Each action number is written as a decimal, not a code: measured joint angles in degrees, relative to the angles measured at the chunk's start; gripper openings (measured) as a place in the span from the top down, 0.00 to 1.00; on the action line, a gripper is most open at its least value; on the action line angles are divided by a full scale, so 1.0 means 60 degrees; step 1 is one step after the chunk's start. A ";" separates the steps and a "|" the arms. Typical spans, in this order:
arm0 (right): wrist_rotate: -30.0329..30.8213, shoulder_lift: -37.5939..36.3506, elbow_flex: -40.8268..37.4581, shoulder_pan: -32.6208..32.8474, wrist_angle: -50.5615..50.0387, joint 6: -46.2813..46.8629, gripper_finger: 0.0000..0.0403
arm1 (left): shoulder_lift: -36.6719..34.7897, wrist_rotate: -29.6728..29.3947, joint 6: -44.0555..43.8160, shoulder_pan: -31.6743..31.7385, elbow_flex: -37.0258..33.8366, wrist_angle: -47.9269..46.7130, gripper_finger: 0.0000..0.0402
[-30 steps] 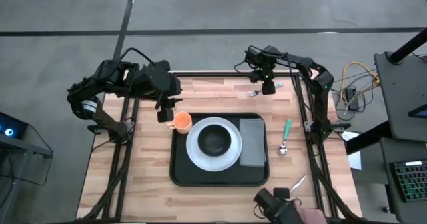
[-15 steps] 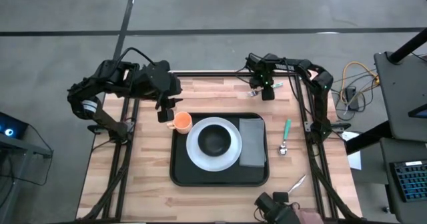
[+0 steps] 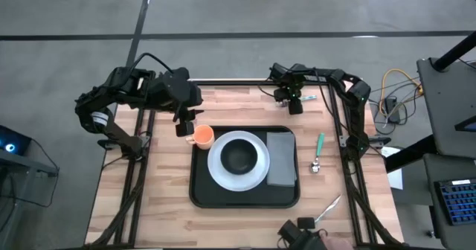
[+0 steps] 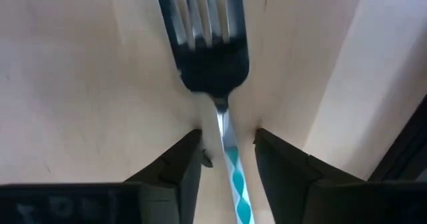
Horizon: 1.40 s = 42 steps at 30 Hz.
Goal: Set up tray
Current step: Put the blue fork on top of the gray napkin on the black serving tray
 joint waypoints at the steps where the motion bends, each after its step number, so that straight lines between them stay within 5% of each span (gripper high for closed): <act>1: -0.0027 0.0000 0.0016 0.0026 0.0026 0.0082 0.69 | 0.0000 0.0000 0.0000 0.0000 0.0000 0.0000 0.67; 10: -0.0364 0.0011 0.0030 0.0029 -0.0080 0.0682 0.95 | 0.0000 0.0000 -0.0076 -0.0004 0.0000 0.0000 0.67; 21: -0.0455 -0.0667 0.0795 0.0422 -0.2051 0.3364 0.97 | 0.0015 0.0004 -0.0019 -0.0004 0.0000 -0.0124 0.67; 28: -0.1542 -0.2520 0.1315 0.1992 -0.2639 0.7915 0.98 | 0.0025 -0.0281 0.0073 -0.0004 0.0000 -0.0111 0.67; 34: -0.1564 -0.3980 0.1313 0.3942 -0.1693 1.2308 0.98 | 0.0022 -0.2045 0.0071 0.0000 0.0000 -0.0021 0.67; 42: -0.1624 -0.4097 0.1360 0.6370 -0.1044 1.6440 0.98 | 0.0018 -0.2964 -0.0138 0.0000 0.0000 0.0271 0.67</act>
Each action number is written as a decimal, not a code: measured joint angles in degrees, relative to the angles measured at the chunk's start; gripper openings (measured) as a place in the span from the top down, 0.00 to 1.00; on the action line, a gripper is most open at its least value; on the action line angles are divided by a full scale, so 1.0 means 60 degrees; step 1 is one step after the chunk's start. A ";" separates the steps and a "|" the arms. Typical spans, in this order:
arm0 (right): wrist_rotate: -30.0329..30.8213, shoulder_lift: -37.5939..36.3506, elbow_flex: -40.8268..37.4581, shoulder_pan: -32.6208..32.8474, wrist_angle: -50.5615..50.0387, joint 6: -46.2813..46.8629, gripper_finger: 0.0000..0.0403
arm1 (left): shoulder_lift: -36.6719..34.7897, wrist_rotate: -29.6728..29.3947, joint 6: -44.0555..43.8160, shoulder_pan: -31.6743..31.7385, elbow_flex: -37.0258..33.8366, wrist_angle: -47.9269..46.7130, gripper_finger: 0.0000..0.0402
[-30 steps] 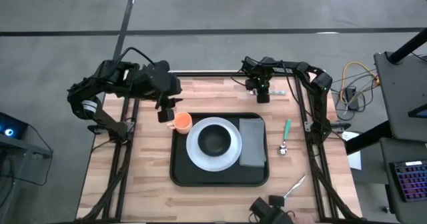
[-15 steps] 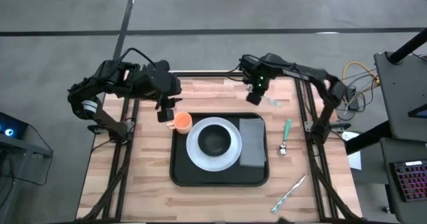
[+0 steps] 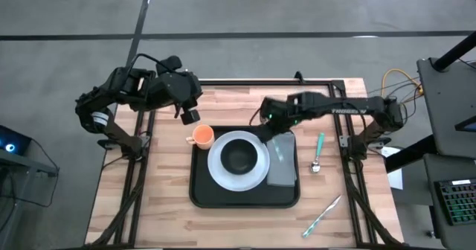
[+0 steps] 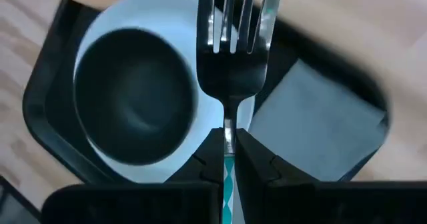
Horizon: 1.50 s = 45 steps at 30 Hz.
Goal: Set up tray
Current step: Put the blue fork on top of the gray napkin on the black serving tray
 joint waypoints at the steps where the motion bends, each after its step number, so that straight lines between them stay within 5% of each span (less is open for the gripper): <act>1: 0.0031 0.0100 -0.0012 0.0160 -0.0003 0.0457 0.98 | 0.0000 0.0001 -0.0002 0.0000 0.0000 0.0020 0.67; 10: 0.0300 0.1743 -0.0087 0.0661 -0.1156 0.3540 0.98 | -0.0199 -0.0002 -0.0350 0.0000 0.0066 -0.0032 0.67; 22: -0.0008 0.3076 -0.0153 0.0636 -0.0539 0.4196 0.98 | -0.0780 0.0159 -0.0605 -0.0004 0.0025 -0.0562 0.67; 45: -0.1728 0.3095 -0.1624 0.0410 0.0888 0.5200 0.98 | -0.0765 0.0550 -0.0730 -0.0004 0.0000 -0.0559 0.67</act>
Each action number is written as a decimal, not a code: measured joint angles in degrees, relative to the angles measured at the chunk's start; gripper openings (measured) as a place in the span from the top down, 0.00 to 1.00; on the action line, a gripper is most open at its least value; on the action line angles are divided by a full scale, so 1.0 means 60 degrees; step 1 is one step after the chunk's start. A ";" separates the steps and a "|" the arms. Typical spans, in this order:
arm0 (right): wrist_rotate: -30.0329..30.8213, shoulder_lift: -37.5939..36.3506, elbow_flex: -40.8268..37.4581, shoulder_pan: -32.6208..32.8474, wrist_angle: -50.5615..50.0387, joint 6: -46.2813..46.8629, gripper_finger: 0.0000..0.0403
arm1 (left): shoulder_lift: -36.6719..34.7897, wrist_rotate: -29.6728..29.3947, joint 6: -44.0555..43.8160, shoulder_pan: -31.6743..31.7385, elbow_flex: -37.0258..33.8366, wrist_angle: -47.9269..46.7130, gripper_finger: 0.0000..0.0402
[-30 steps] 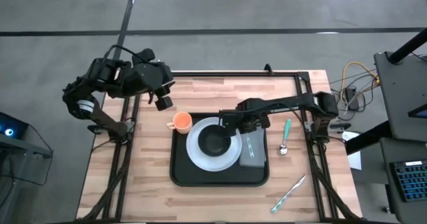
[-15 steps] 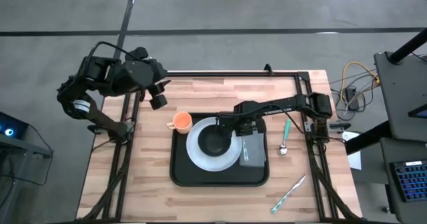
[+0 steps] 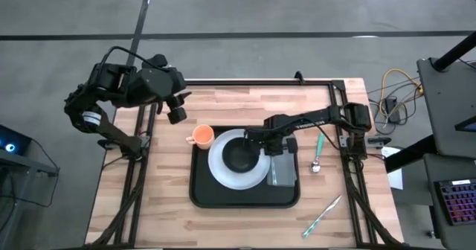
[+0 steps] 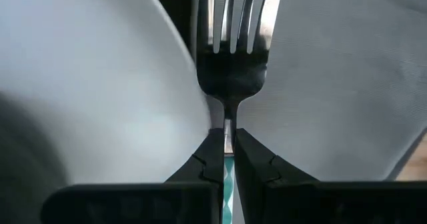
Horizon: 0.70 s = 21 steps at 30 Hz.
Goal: Set up tray
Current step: Put the blue fork on top of the gray napkin on the black serving tray
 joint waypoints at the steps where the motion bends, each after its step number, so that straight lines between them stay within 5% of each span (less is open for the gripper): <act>1: -0.0014 0.0000 -0.0068 0.0001 -0.0003 0.0057 0.98 | 0.0000 0.0000 0.0001 0.0000 0.0000 0.0000 0.67; 10: 0.0073 0.0022 -0.0320 0.0011 0.0372 -0.0068 0.97 | 0.0011 0.0062 0.0011 0.0000 0.0000 0.0000 0.67; 21: 0.0334 0.0022 -0.0296 0.0014 0.0096 -0.0139 0.81 | 0.0015 0.0112 0.0012 0.0000 0.0000 0.0000 0.67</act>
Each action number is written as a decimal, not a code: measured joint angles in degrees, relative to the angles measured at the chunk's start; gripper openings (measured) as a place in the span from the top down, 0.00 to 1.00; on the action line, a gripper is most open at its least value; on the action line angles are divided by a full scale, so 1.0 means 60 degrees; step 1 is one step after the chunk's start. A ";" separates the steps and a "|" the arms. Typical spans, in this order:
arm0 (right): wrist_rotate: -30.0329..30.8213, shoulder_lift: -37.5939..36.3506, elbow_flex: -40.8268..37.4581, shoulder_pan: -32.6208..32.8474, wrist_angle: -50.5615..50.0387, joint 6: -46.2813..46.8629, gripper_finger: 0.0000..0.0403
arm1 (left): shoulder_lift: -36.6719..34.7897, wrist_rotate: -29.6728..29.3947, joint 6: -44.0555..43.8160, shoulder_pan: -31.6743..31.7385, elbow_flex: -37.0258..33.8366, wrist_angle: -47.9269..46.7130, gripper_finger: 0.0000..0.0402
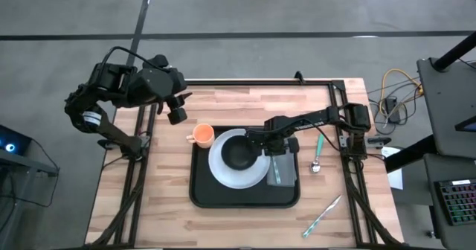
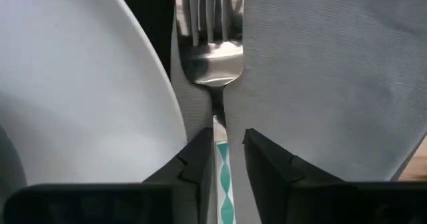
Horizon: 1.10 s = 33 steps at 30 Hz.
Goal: Set up tray
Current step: Put the blue fork on top of the gray napkin on the black serving tray, then put the blue spoon on top of the gray napkin on the black serving tray
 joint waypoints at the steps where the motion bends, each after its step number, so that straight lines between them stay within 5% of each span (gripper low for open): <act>1: -0.0007 -0.0002 0.0000 0.0000 -0.0009 -0.0034 0.80 | 0.0000 0.0000 0.0000 0.0000 0.0000 0.0000 0.67; 9: 0.0292 -0.0822 0.0394 0.0000 -0.1083 -0.0574 0.75 | 0.0004 0.0014 0.0007 0.0000 0.0000 0.0000 0.67; 15: 0.3084 -0.2296 0.0889 0.0056 -0.3285 -0.2428 0.75 | -0.0332 0.0201 -0.0371 0.0000 -0.0912 0.0022 0.67; 18: 0.5172 -0.3260 0.0797 0.0311 -0.3276 -0.3653 0.74 | -0.0717 0.1331 -0.0535 -0.0004 -0.2234 0.0424 0.67; 23: 0.7302 -0.4794 0.0683 0.0805 -0.2917 -0.5172 0.70 | -0.1977 0.2107 0.0843 -0.0262 -0.5899 0.3545 0.67; 29: 0.7886 -0.6062 0.0389 0.1328 -0.2242 -0.6482 0.64 | -0.4024 0.2761 0.0868 -0.0265 -0.8942 0.6006 0.67; 33: 0.7914 -0.6540 0.0184 0.1497 -0.2132 -0.7382 0.61 | -0.5257 0.4651 0.1055 -0.0468 -1.0633 0.7147 0.67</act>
